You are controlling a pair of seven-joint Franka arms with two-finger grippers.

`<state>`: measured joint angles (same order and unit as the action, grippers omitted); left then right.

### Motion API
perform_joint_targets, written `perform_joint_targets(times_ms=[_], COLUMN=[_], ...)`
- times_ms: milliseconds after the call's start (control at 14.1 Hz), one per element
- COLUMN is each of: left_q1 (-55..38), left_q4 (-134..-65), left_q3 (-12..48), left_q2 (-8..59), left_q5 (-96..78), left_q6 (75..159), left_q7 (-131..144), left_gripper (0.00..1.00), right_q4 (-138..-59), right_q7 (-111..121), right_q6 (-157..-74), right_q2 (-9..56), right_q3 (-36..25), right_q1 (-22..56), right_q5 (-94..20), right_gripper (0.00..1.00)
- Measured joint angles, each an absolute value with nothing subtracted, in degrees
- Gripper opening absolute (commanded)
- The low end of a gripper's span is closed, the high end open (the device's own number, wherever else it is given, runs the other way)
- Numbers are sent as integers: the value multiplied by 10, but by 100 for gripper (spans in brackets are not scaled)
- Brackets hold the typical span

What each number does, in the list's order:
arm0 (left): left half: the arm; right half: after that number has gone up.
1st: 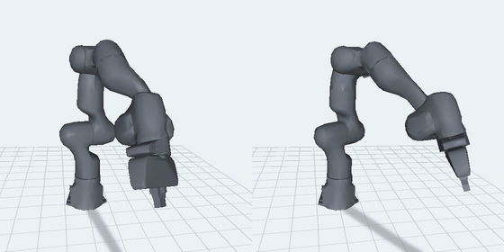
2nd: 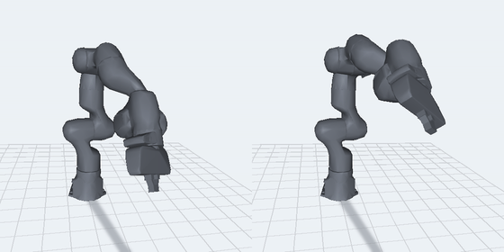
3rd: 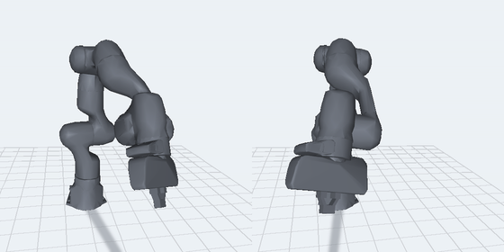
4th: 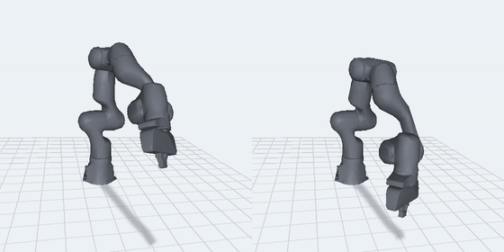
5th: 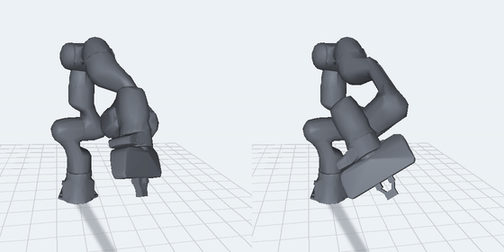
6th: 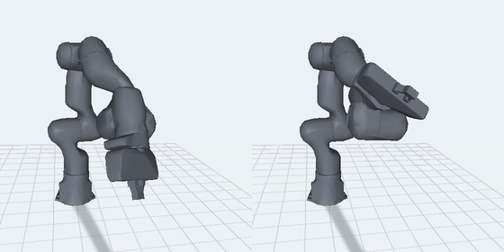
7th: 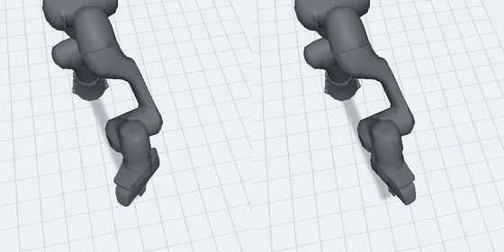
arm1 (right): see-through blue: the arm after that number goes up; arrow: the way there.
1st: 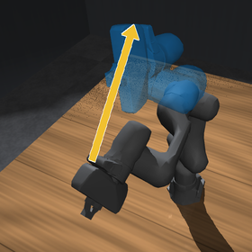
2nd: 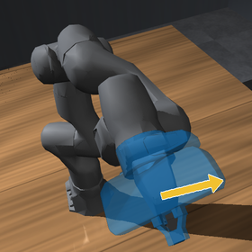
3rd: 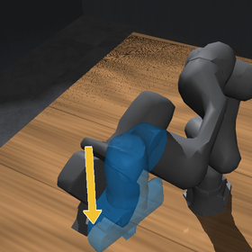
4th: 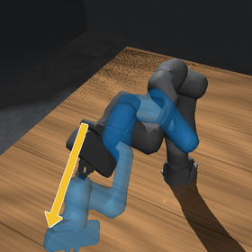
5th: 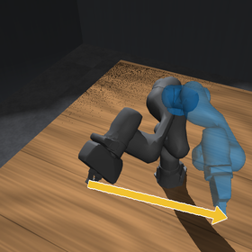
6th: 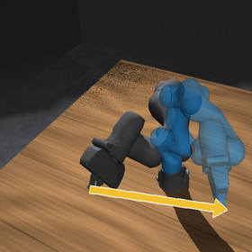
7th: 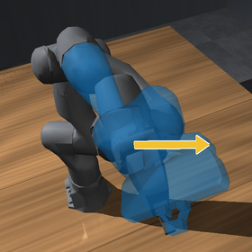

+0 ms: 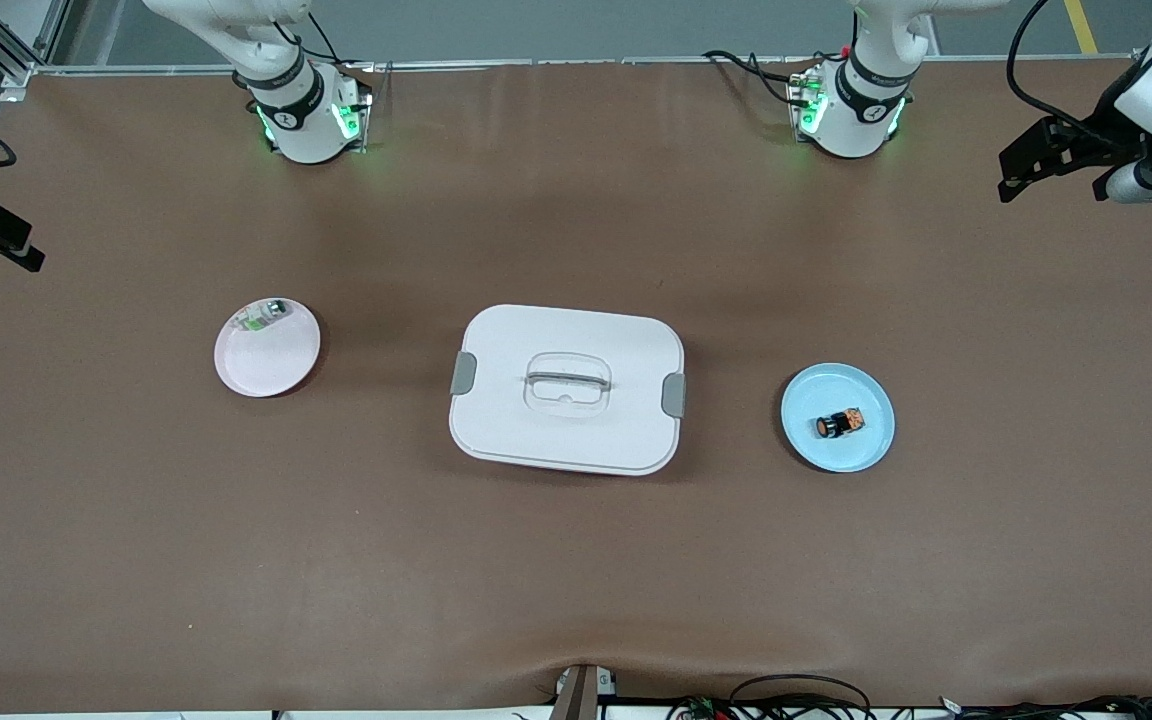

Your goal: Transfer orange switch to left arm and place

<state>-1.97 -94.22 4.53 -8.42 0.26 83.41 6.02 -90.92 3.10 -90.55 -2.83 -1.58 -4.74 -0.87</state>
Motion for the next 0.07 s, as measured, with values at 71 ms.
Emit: perform_joint_targets(times_ms=[71], left_q1=[-19], left_q4=[-940], left_q3=[44], left_q2=[-83], left_q5=[3], left_q6=[834], left_q7=[61], left_gripper=[100], right_q4=[-909], right_q7=[31], right_q6=[-905], right_q2=[-28], right_q3=[-16], right_q1=[-47], right_q5=[-9], right_gripper=[100])
